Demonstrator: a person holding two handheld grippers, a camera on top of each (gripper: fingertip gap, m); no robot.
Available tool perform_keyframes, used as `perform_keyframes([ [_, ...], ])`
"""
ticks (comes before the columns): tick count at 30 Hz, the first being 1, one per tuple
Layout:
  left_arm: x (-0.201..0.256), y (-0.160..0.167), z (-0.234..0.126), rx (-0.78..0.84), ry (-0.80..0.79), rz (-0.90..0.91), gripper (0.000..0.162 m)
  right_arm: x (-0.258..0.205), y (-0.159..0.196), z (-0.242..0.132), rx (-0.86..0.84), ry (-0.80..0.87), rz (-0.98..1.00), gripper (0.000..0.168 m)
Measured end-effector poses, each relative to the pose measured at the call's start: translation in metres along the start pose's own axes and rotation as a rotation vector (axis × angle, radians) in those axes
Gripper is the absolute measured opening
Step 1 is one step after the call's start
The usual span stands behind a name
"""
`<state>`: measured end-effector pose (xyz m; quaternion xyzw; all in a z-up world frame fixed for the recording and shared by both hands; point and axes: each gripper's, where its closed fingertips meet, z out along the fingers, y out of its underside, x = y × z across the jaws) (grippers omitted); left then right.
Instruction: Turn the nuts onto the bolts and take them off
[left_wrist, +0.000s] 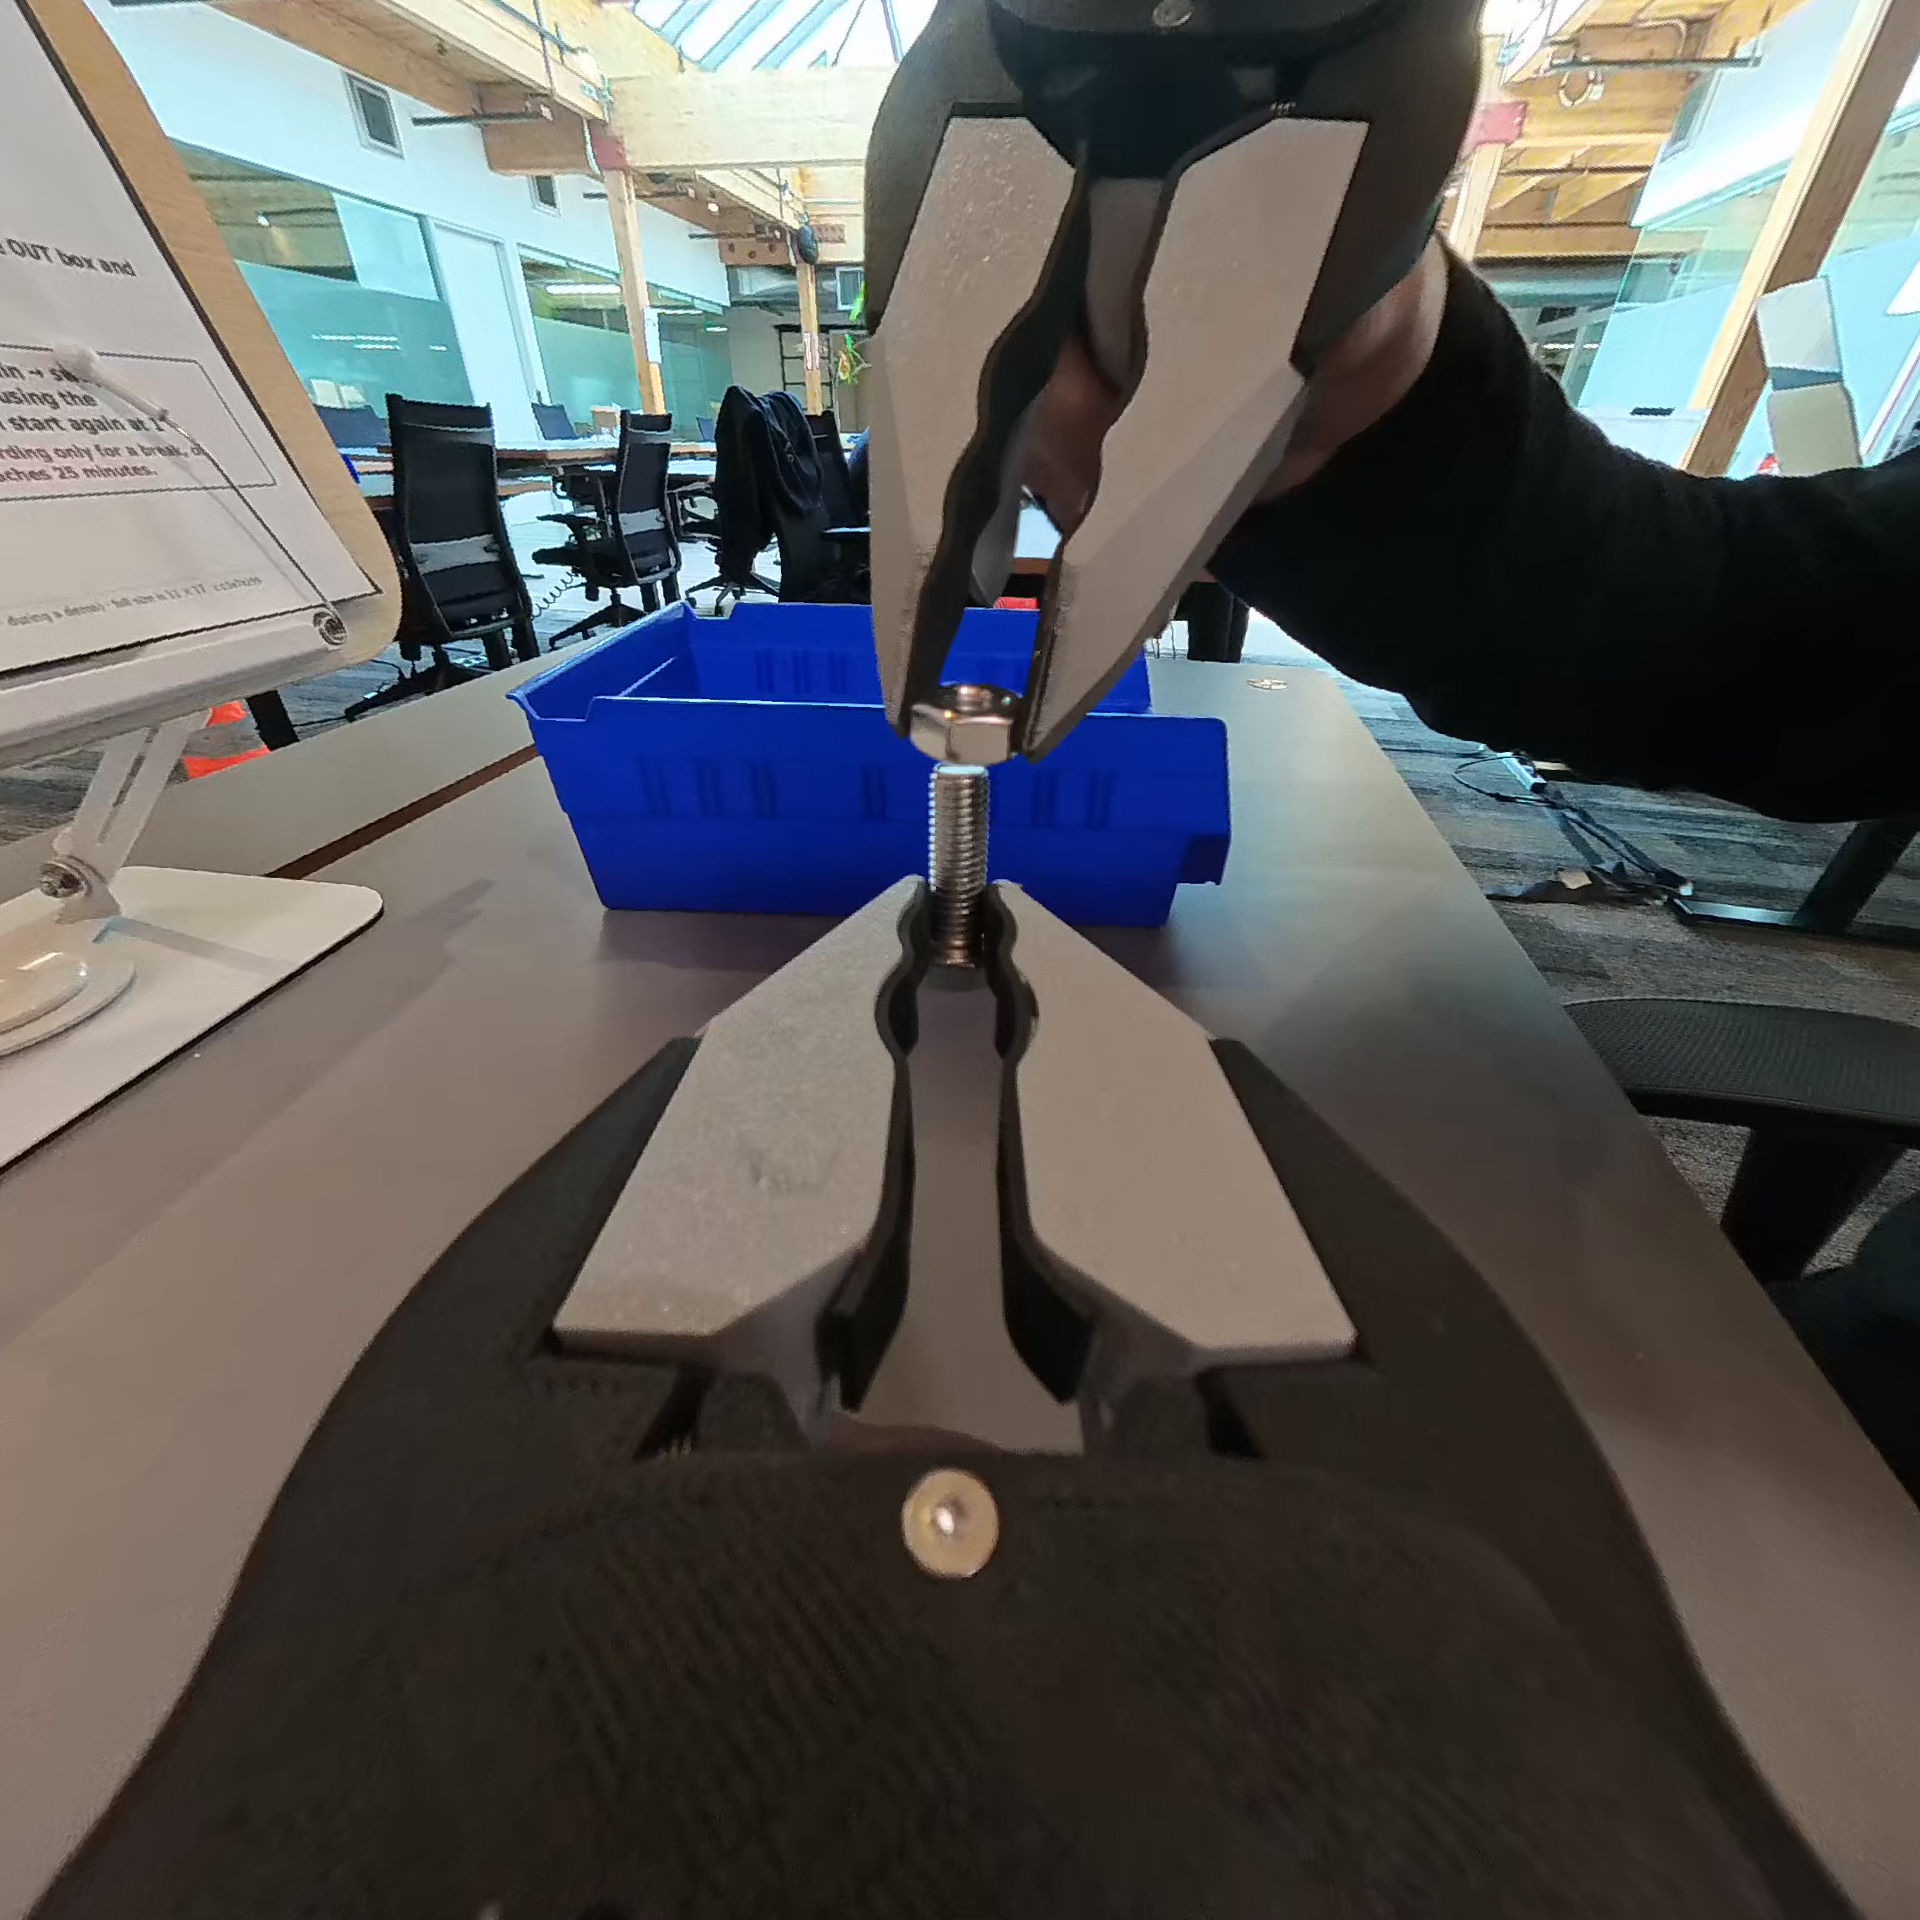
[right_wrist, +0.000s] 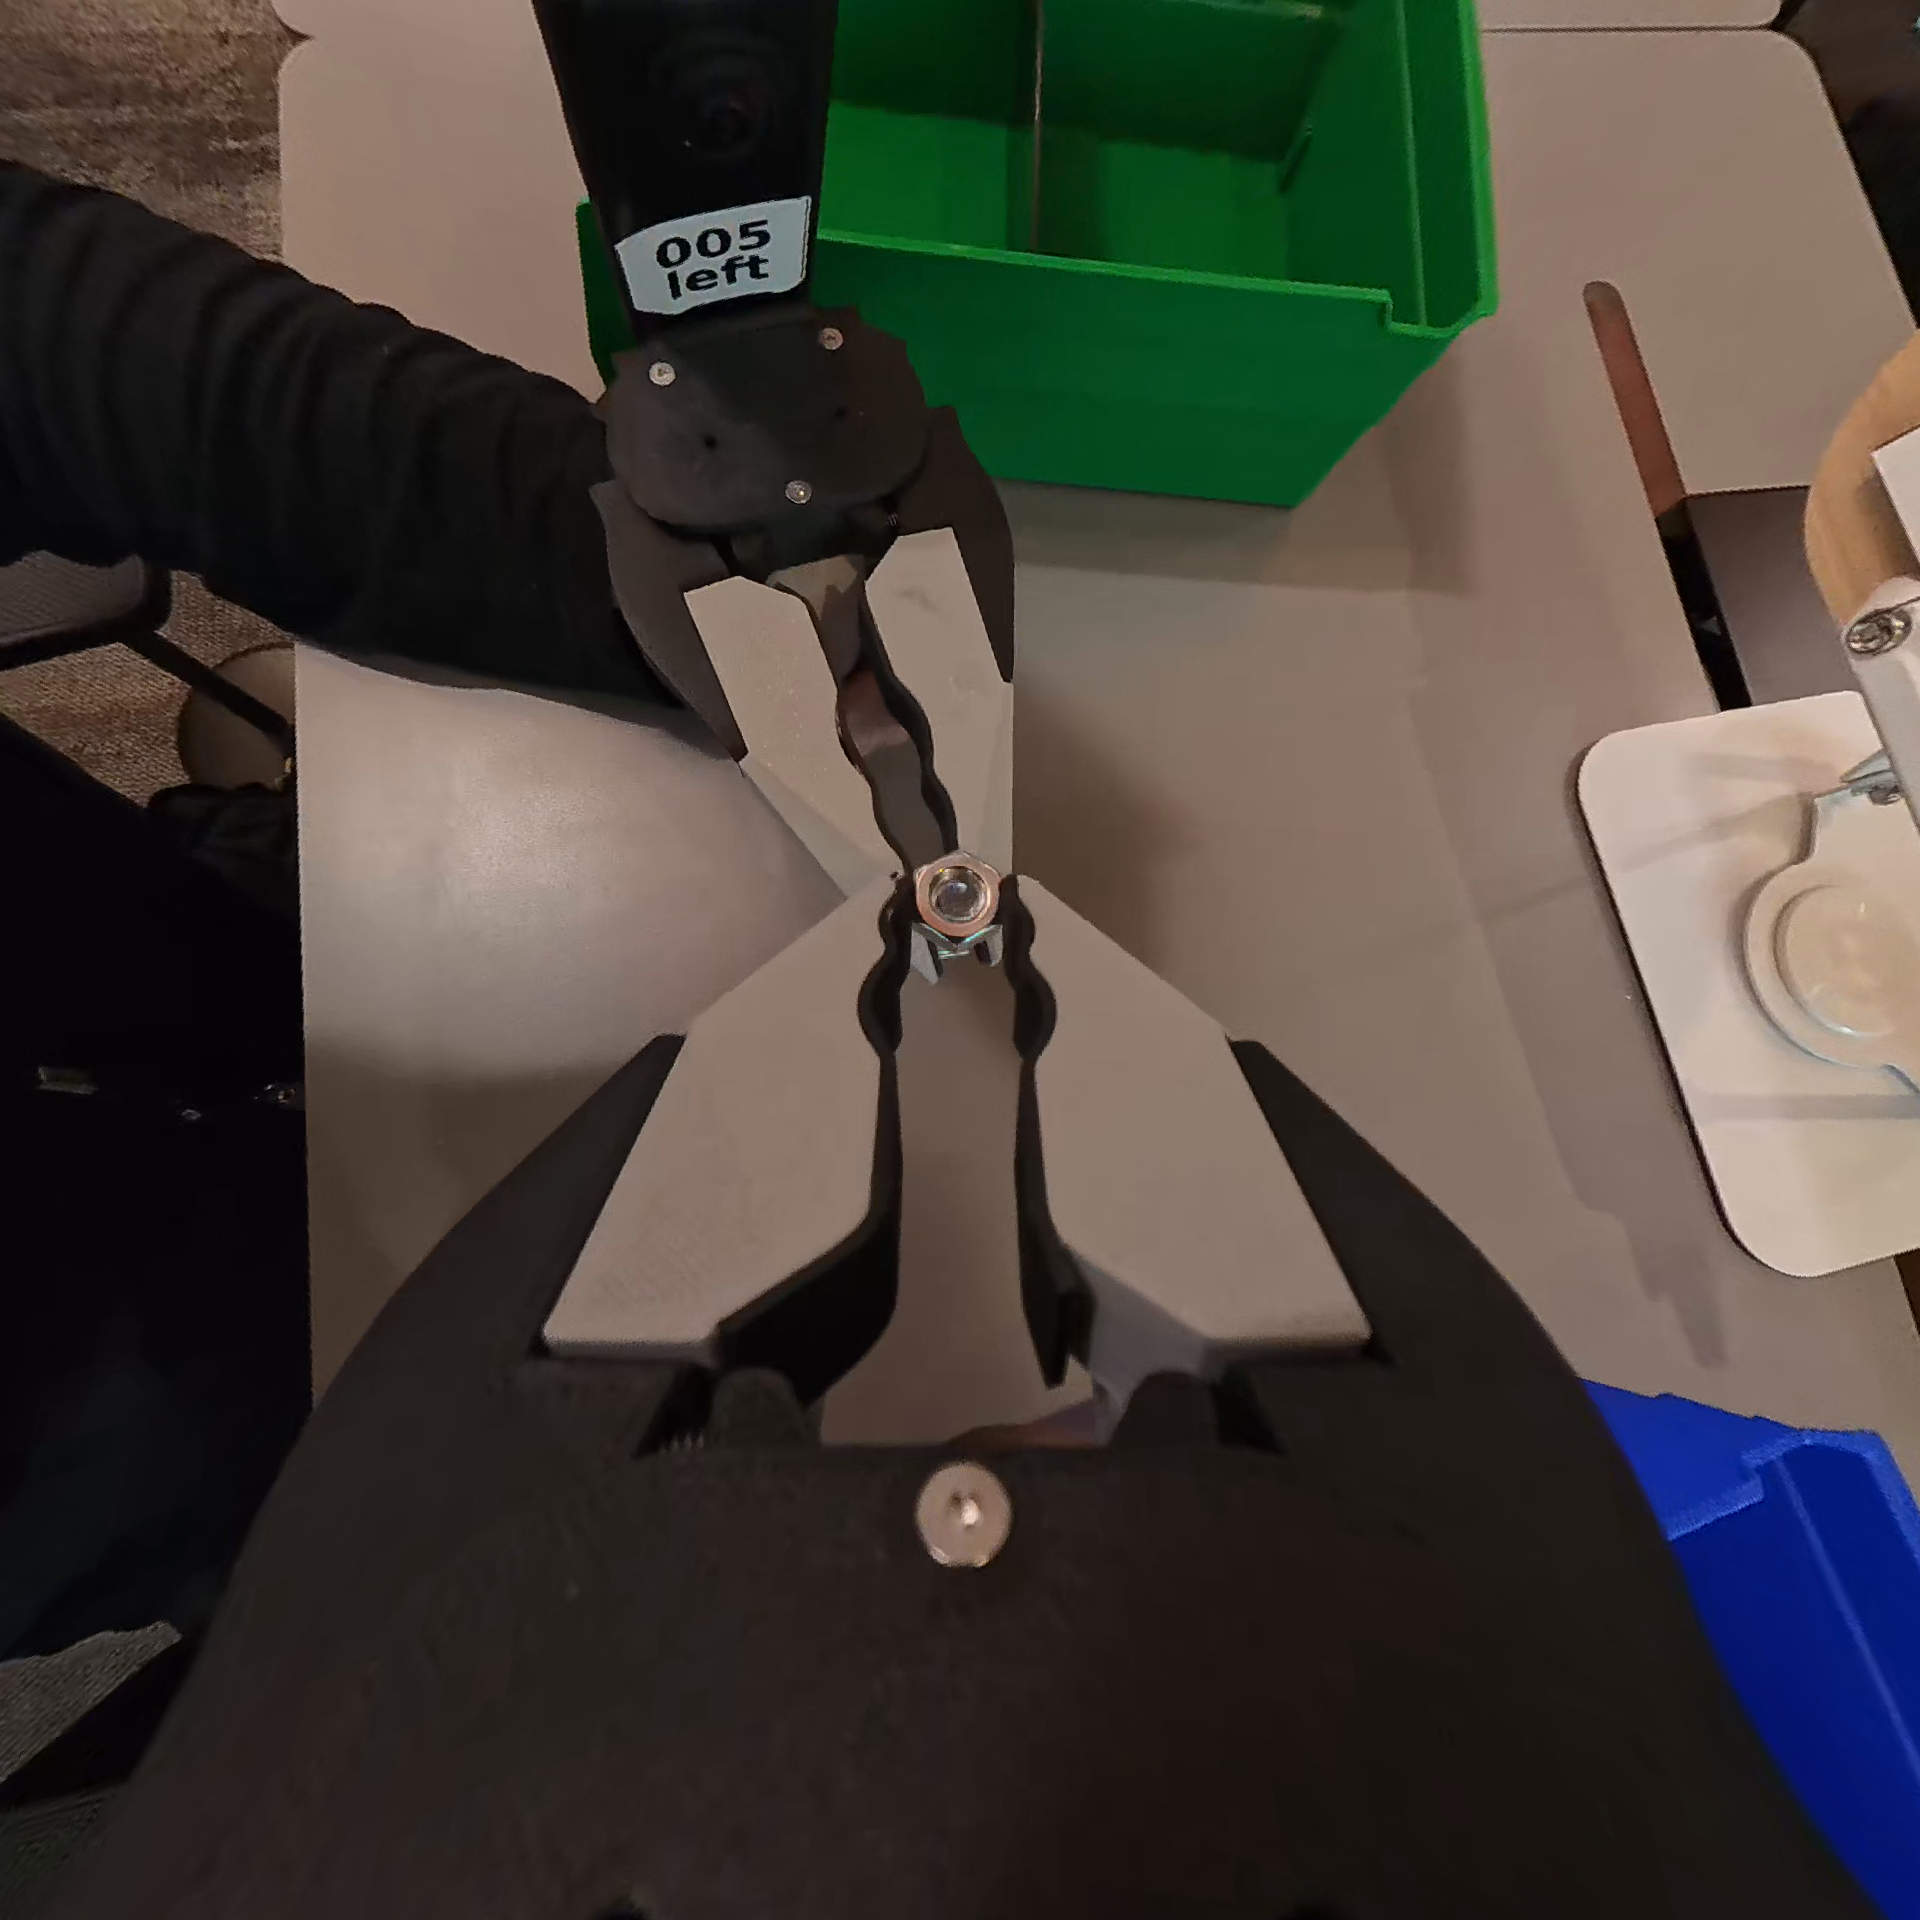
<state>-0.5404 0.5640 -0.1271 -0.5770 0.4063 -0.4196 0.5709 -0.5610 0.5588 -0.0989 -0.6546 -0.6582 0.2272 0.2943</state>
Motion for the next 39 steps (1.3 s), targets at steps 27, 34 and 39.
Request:
perform_keyframes([
  [27,-0.0004,-0.006,0.0009,0.029,-0.039,0.013,0.006,0.0013,-0.0019,0.0014,0.114,-0.033,0.095,0.014],
  [34,-0.0025,-0.0039,0.0014,0.022,-0.046,0.007,0.006,0.0034,-0.0005,0.0034,0.105,-0.009,0.087,0.014],
  [39,-0.003,-0.005,0.0008,0.026,-0.048,0.006,0.006,0.0039,0.0007,0.0047,0.108,-0.014,0.098,0.015],
])
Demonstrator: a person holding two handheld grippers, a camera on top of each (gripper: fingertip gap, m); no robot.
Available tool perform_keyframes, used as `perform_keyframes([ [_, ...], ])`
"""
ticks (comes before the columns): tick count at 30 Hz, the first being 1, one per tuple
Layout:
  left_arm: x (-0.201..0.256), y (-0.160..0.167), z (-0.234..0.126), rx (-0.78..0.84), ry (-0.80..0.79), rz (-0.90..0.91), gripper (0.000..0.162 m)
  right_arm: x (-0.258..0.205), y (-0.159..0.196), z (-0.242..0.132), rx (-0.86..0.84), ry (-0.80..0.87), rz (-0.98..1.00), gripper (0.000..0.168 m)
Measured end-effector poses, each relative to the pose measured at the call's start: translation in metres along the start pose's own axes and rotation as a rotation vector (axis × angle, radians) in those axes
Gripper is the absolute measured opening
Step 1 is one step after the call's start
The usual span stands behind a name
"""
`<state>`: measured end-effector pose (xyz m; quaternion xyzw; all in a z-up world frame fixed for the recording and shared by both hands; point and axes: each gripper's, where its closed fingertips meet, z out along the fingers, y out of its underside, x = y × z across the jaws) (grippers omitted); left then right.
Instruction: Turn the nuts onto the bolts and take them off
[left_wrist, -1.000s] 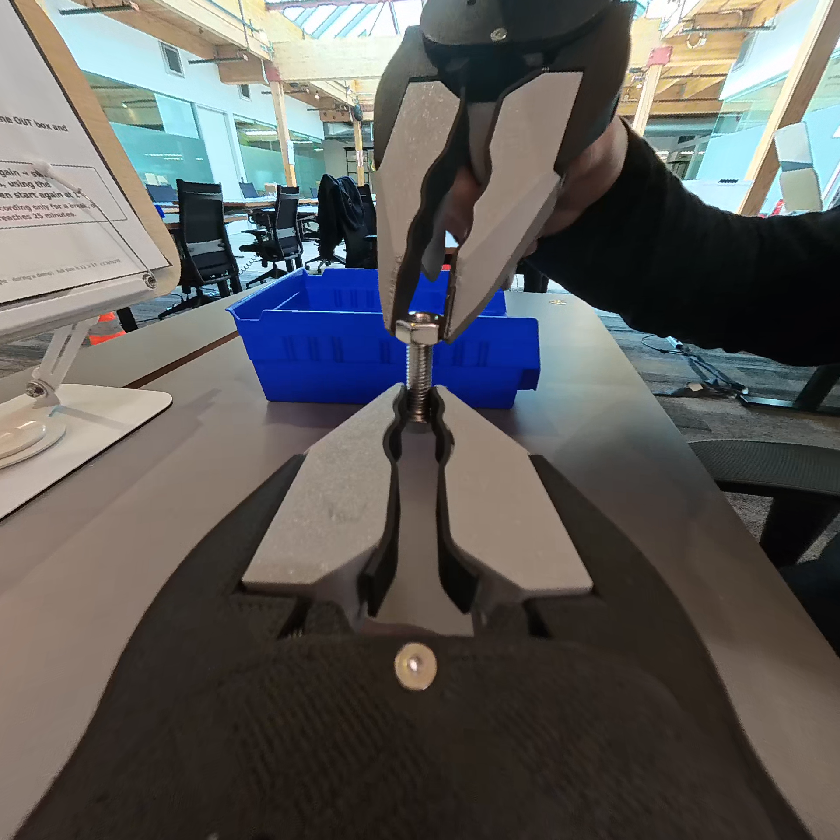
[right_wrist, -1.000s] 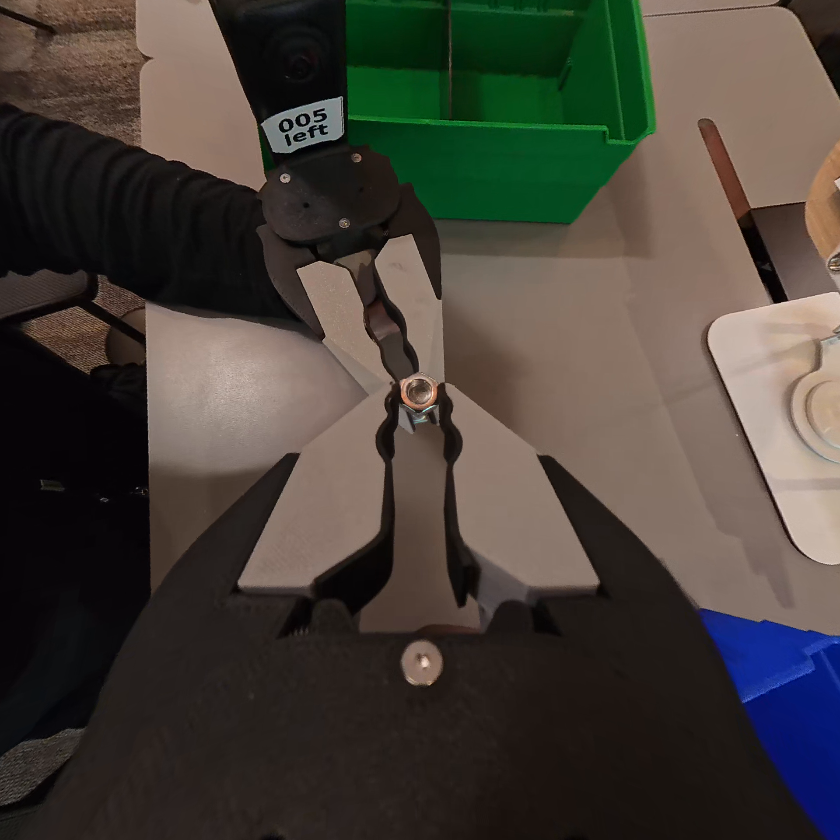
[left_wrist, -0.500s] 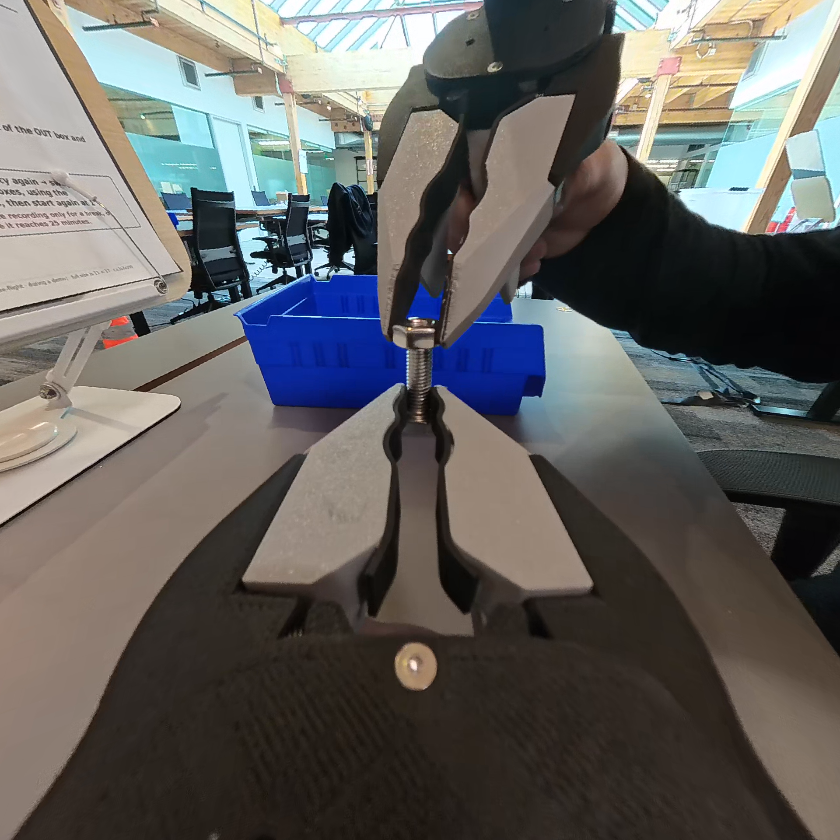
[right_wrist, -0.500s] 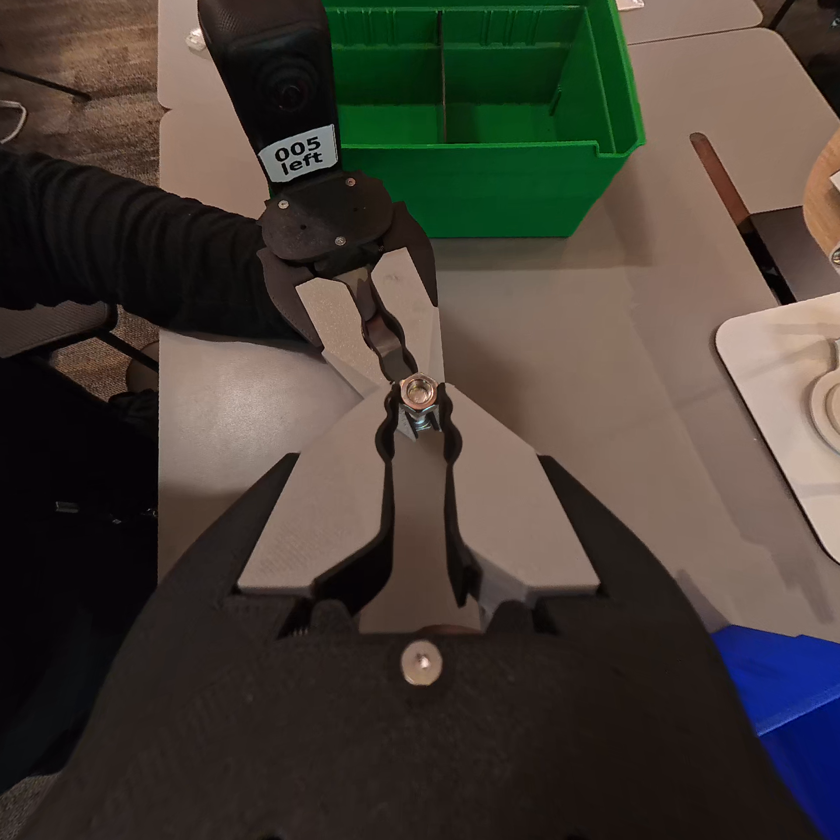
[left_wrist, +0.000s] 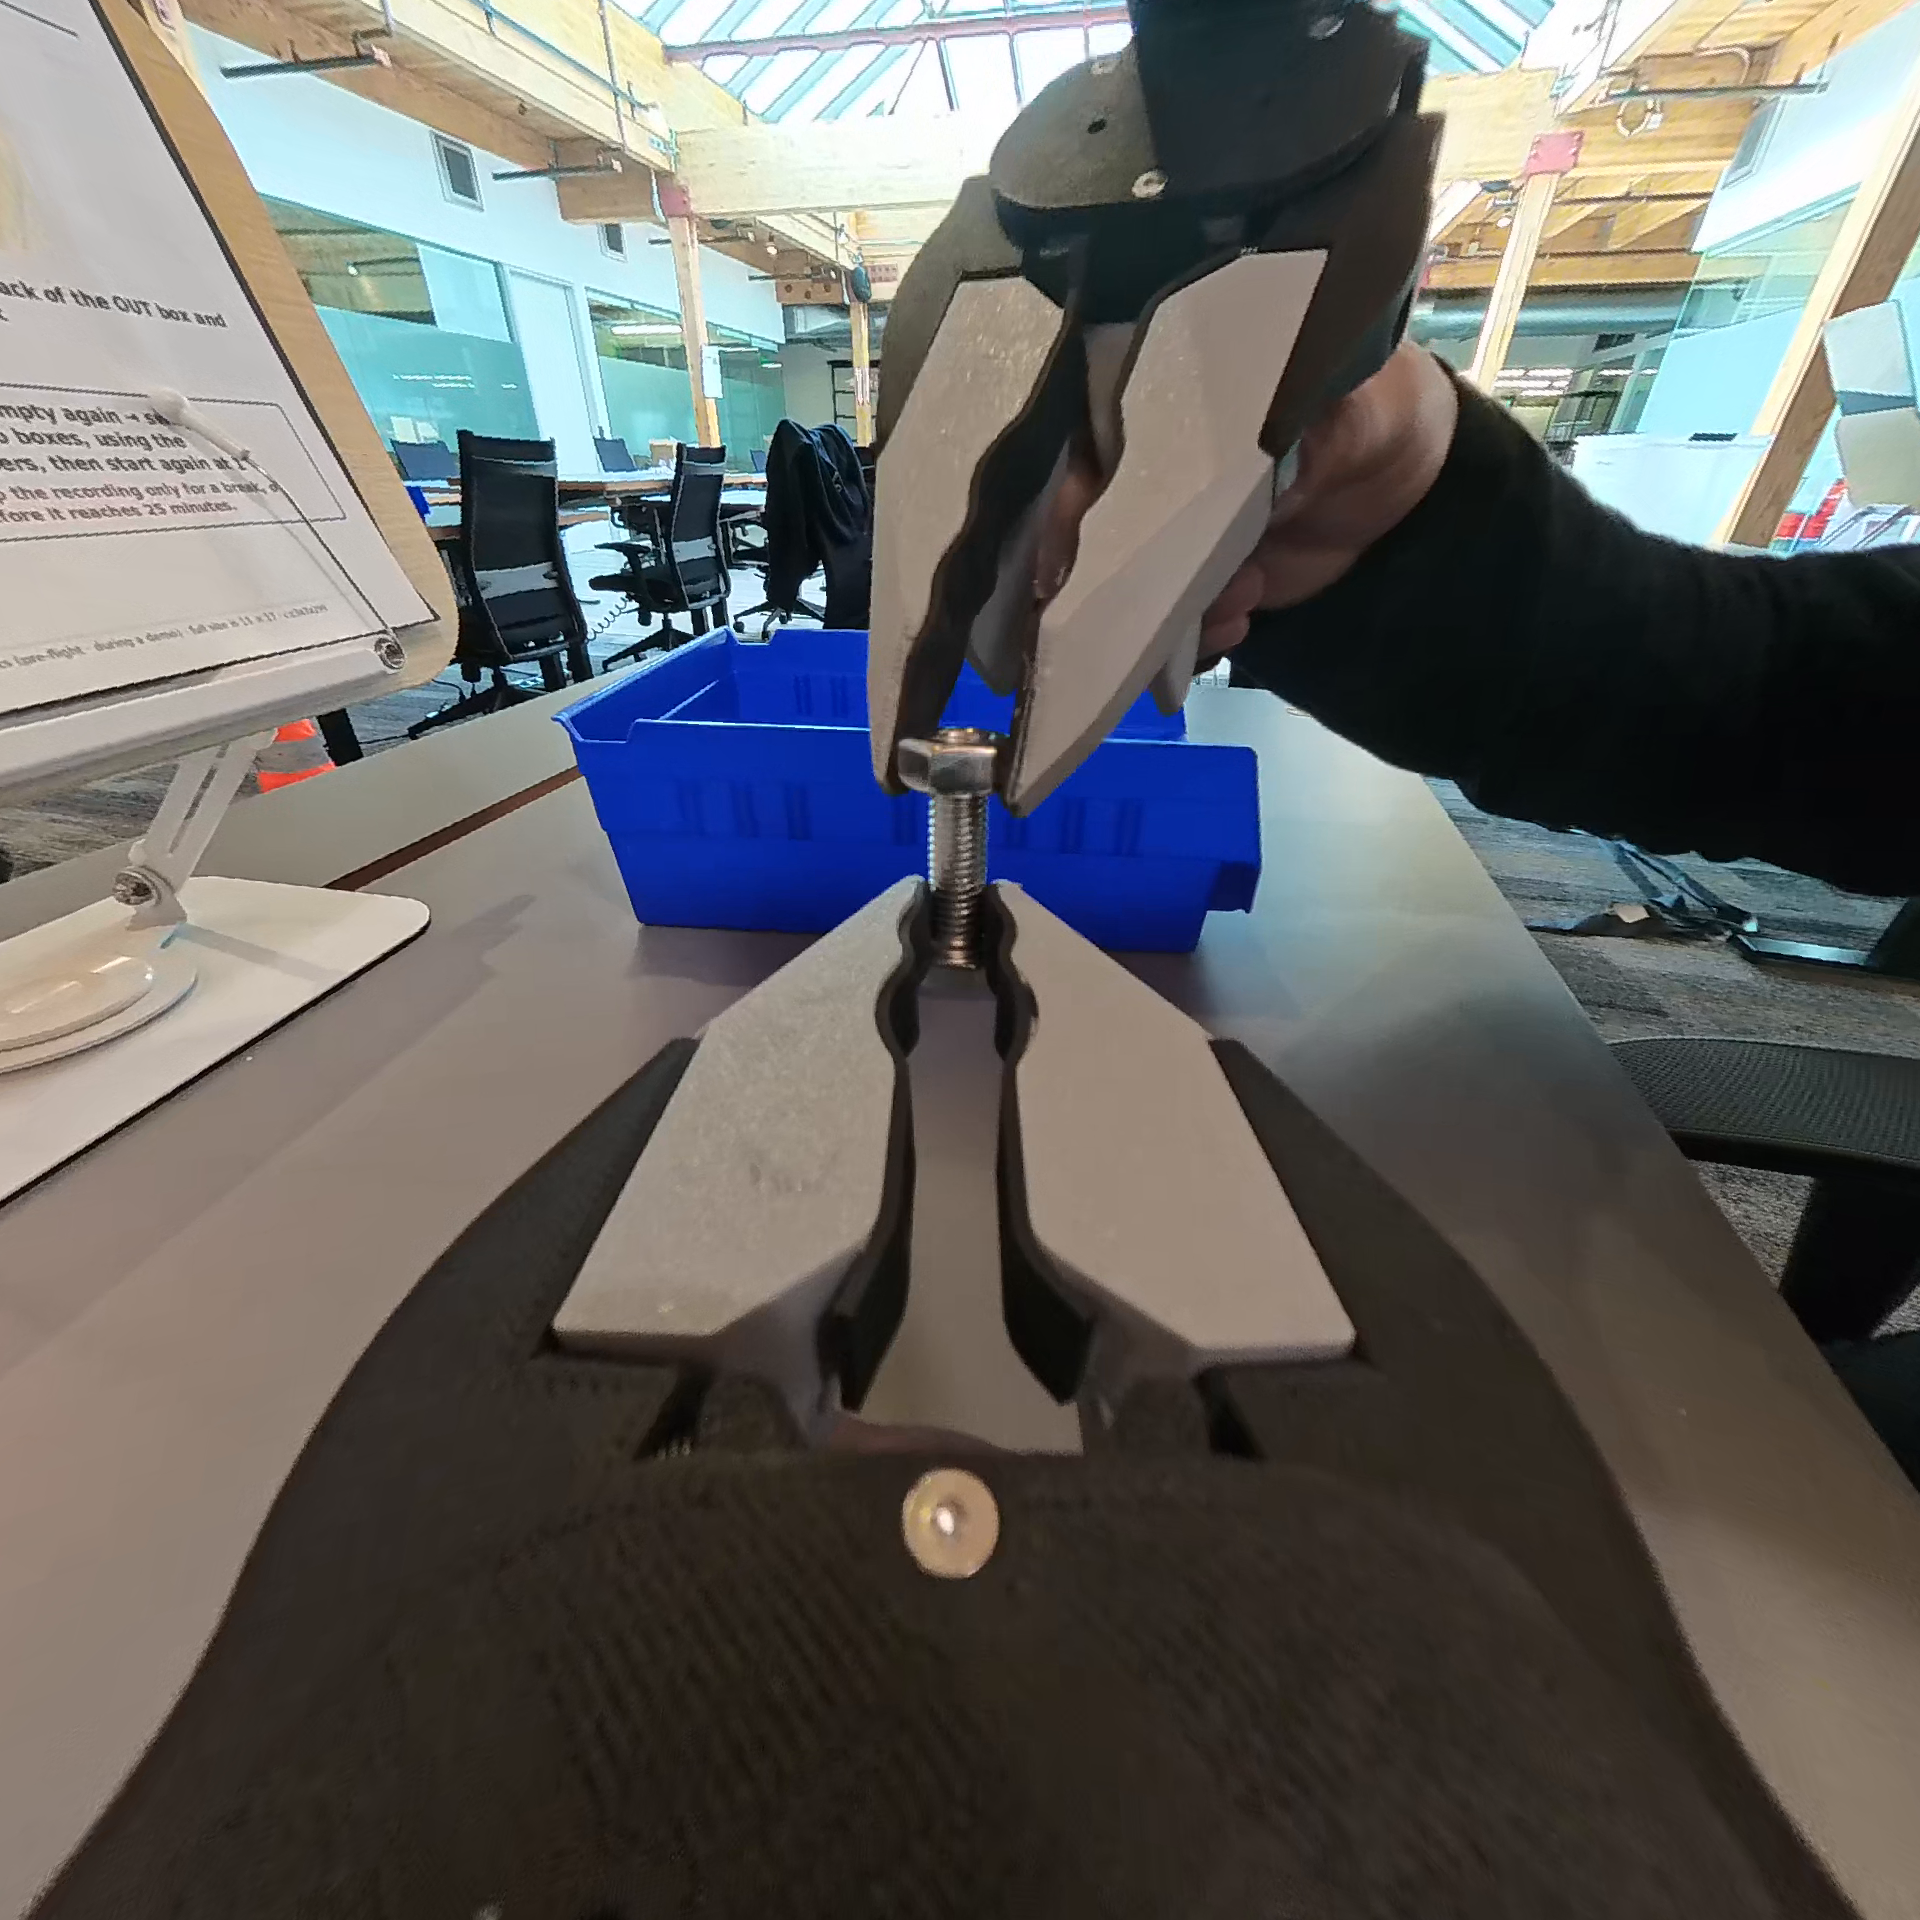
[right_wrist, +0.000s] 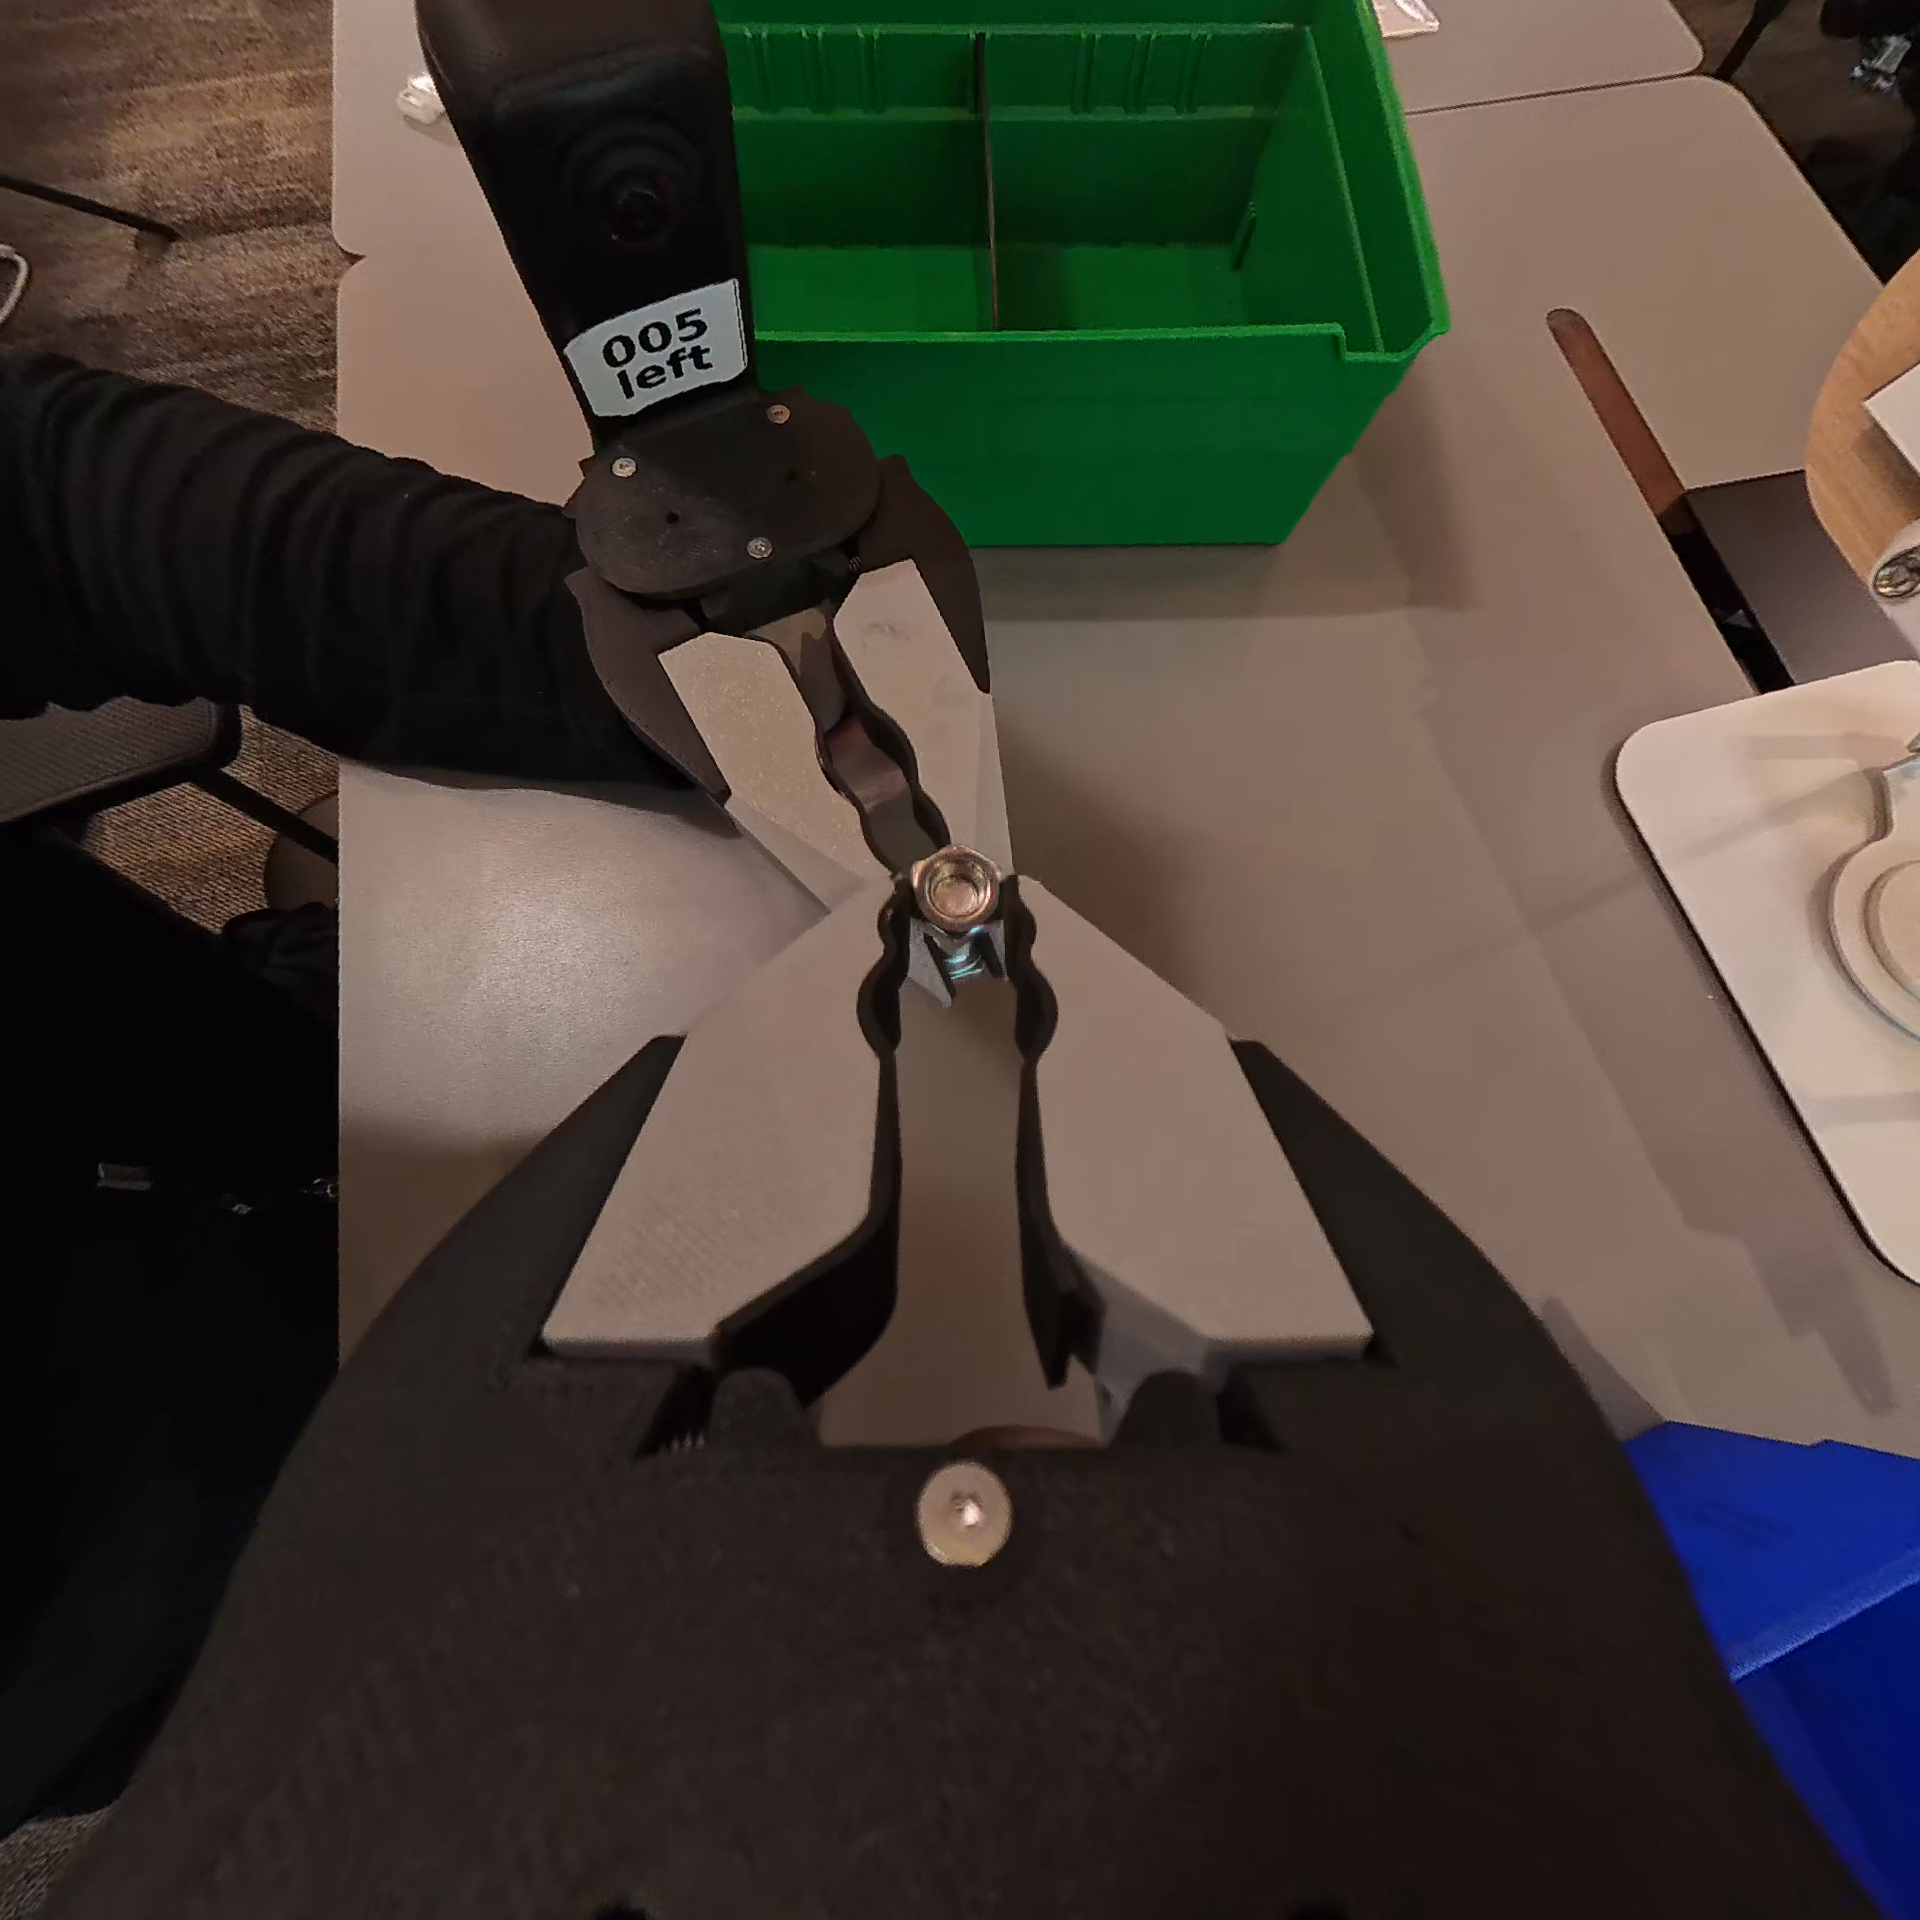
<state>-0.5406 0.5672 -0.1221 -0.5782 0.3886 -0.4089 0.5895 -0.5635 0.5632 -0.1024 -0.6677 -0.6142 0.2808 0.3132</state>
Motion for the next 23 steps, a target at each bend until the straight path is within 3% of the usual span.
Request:
perform_keyframes([
  [7,-0.001,-0.001,-0.001,0.003,-0.002,-0.005,0.006,0.002,0.0,0.0,0.054,-0.005,0.025,0.037],
  [12,0.0,-0.006,-0.002,0.033,0.01,-0.021,0.006,-0.006,-0.011,-0.01,0.281,-0.028,0.044,0.055],
  [18,0.003,-0.006,-0.002,0.043,0.038,-0.039,0.006,-0.015,-0.024,-0.019,0.547,-0.088,0.052,0.06],
  [23,0.009,-0.012,-0.003,0.07,0.061,-0.041,0.006,-0.014,-0.024,-0.008,0.542,-0.076,0.068,0.065],
])
